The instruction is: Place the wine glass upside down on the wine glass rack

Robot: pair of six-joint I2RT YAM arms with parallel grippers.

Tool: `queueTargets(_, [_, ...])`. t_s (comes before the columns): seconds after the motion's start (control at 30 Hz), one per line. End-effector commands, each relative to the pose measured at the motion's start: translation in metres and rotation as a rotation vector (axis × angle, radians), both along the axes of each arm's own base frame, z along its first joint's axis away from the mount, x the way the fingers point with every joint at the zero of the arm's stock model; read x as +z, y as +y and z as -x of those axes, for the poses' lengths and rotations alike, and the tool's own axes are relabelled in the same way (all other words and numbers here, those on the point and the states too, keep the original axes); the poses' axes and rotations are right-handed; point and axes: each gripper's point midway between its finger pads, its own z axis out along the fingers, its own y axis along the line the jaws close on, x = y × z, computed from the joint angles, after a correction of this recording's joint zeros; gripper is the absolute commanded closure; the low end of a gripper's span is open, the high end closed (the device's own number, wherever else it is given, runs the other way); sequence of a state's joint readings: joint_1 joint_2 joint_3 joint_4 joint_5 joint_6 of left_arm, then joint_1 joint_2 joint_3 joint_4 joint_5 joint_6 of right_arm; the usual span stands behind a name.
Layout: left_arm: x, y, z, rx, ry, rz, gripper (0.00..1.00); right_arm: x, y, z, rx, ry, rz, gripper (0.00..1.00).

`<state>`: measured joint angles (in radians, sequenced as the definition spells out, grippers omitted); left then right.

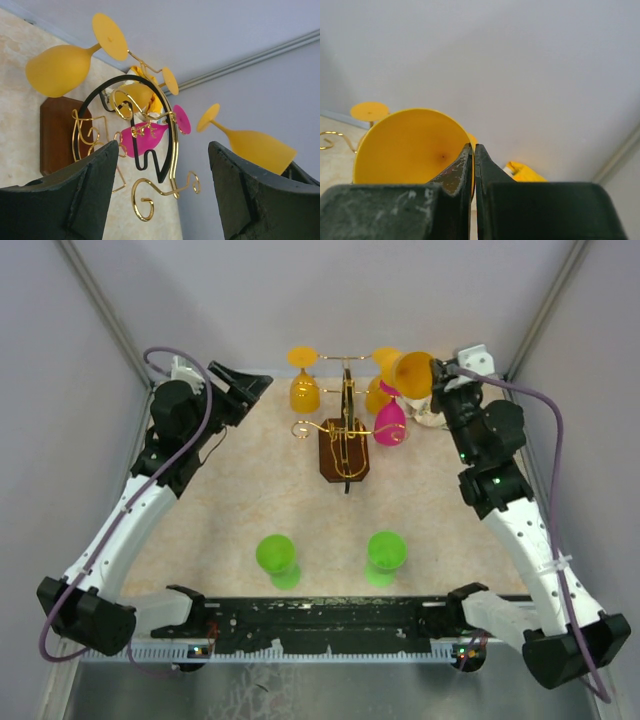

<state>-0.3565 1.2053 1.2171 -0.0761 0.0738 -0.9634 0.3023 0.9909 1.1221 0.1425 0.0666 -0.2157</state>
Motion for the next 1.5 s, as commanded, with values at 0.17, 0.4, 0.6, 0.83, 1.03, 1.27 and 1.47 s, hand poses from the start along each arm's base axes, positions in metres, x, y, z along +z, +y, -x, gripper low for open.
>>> queueTargets(0.17, [0.046, -0.008, 0.001, -0.055, -0.047, 0.233, 0.24, 0.040, 0.074, 0.013, 0.076, -0.323, 0.092, 1.00])
queueTargets(0.4, [0.054, -0.004, 0.000, -0.041, -0.026, 0.356, 0.27, 0.039, 0.117, 0.023, 0.150, -0.422, 0.126, 1.00])
queueTargets(0.6, [0.052, 0.002, 0.004, -0.022, 0.003, 0.462, 0.34, 0.033, 0.149, 0.043, 0.203, -0.554, 0.120, 1.00])
queueTargets(0.83, [0.063, 0.001, 0.015, -0.064, 0.013, 0.546, 0.41, 0.023, 0.181, 0.060, 0.270, -0.653, 0.084, 1.00])
queueTargets(1.03, [0.068, 0.005, 0.025, -0.055, 0.018, 0.542, 0.44, 0.016, 0.209, 0.071, 0.277, -0.723, 0.101, 1.00])
queueTargets(1.27, [0.057, 0.007, 0.032, -0.050, 0.049, 0.513, 0.44, 0.020, 0.226, 0.077, 0.307, -0.753, 0.096, 1.00])
queueTargets(1.47, [0.036, 0.007, 0.034, -0.035, 0.108, 0.458, 0.45, 0.018, 0.230, 0.078, 0.298, -0.768, 0.116, 1.00])
